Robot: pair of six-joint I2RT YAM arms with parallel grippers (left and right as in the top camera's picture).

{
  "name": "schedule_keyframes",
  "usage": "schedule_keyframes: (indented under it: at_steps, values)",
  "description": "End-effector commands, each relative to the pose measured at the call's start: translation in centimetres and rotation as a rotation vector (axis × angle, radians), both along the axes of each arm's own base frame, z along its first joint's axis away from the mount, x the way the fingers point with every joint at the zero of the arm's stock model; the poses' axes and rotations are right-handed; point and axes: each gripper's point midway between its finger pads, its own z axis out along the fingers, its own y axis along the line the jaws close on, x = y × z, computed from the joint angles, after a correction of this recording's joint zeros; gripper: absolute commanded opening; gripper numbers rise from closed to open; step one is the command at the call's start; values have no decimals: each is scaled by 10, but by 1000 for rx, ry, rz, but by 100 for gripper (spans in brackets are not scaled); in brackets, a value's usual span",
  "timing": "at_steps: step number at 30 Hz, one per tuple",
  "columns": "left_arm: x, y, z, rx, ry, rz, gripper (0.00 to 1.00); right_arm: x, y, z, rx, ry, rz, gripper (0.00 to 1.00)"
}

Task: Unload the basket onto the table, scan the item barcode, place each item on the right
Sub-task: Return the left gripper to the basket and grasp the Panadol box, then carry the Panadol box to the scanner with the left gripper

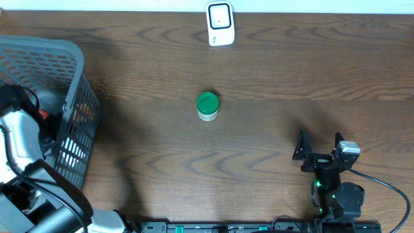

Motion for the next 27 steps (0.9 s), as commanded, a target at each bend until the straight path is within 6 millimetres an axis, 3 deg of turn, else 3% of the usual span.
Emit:
schedule_keyframes:
  at_steps: [1,5,12,14,16,18,22,27]
  values:
    - [-8,-7,-18,-29,18,15,98,0,-3,-1,8,1,-15,99]
    - [-9,-21,-47,-109,16,9,98,0,-3,-1,8,1,-15,99]
    - [-15,-27,-78,-169,88,12,96,0,-3,-1,8,1,-15,99]
    - [-18,-29,-84,-183,107,13,72,0,-3,-1,8,1,-16,99]
    - [-20,-31,-87,-193,121,14,61,0,-3,-1,8,1,-15,99]
    - [-21,-32,-87,-195,125,14,52,0,-3,-1,8,1,-15,99]
    - [-18,-29,-78,-189,115,13,45,0,-3,-1,8,1,-15,99]
    - [-1,-16,-40,-160,77,12,38,0,-3,-1,8,1,-15,99]
